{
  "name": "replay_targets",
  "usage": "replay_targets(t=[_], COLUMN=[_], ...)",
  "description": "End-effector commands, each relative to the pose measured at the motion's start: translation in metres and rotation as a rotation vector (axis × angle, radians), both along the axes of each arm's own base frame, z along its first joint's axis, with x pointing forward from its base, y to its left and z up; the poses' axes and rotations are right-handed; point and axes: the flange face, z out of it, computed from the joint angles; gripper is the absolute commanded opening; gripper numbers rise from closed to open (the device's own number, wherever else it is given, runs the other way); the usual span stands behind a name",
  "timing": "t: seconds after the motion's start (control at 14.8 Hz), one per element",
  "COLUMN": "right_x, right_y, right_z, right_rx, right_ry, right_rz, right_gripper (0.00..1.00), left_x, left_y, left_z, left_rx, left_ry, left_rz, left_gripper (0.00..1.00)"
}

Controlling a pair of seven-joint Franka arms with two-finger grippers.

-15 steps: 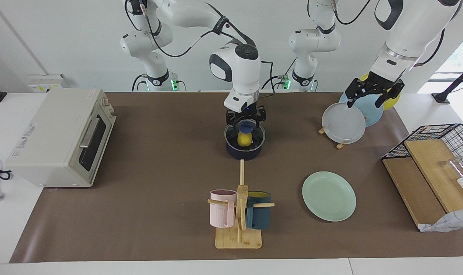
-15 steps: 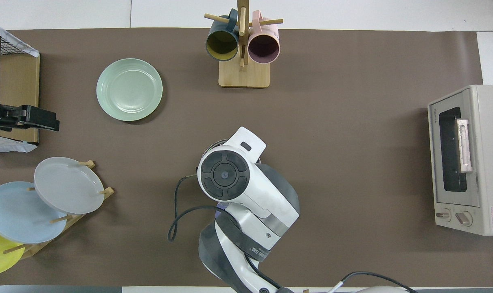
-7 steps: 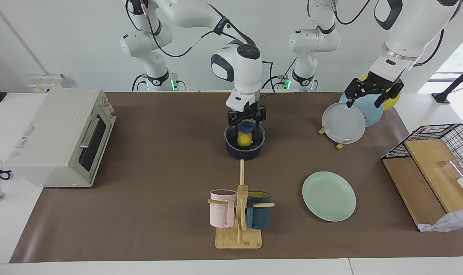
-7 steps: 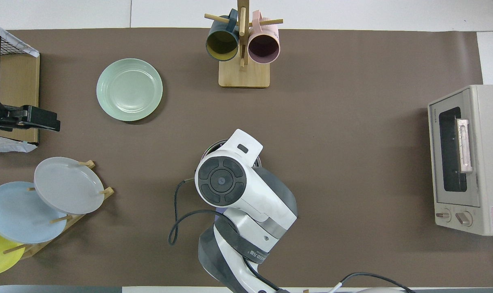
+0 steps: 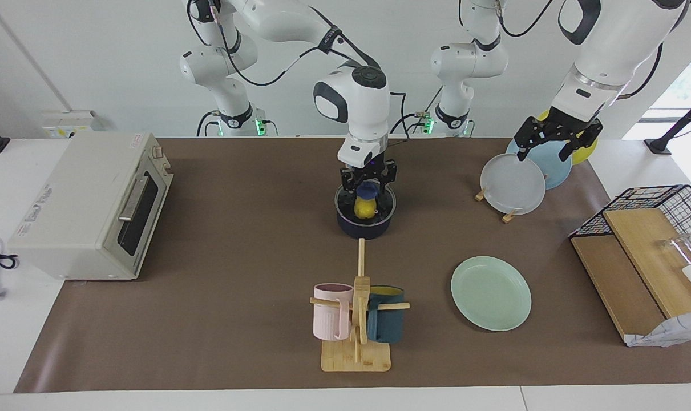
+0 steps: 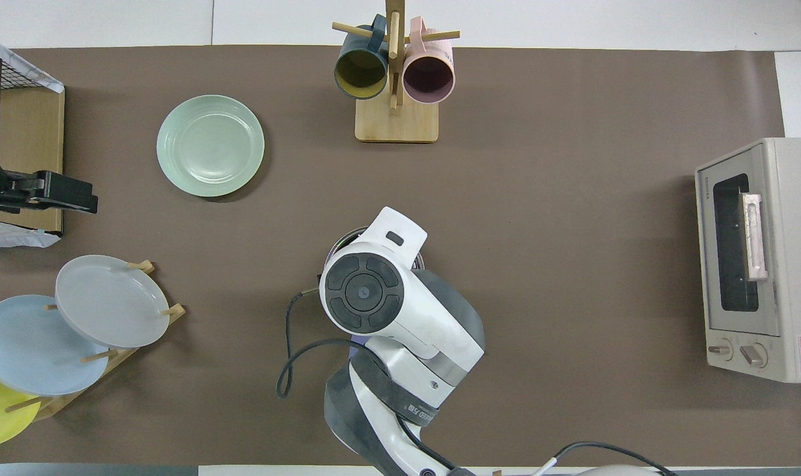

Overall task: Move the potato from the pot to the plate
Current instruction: 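Grasp the lid knob with the right gripper and lift the lid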

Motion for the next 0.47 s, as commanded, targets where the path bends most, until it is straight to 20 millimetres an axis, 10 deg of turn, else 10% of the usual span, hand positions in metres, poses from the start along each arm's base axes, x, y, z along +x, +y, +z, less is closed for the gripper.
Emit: replay_targets(t=[0.0, 0.27, 0.41], right_x=[0.0006, 0.0017, 0.0044], right_y=[-0.0039, -0.0032, -0.004], right_z=[-0.0005, 0.0003, 0.0056], right_rx=[0.001, 0.002, -0.002], right_ry=[-0.023, -0.024, -0.023], right_rz=[0.021, 0.022, 0.018], right_gripper=[0.63, 0.24, 0.22], left_x=[-0.0044, -0.0042, -0.0038], left_y=[0.0031, 0.0023, 0.0014], left_z=[0.0033, 0.0035, 0.0034], left_rx=[0.014, 0.014, 0.014], left_ry=[-0.009, -0.012, -0.012], left_rz=[0.007, 0.007, 0.005], left_gripper=[1.0, 1.0, 1.0])
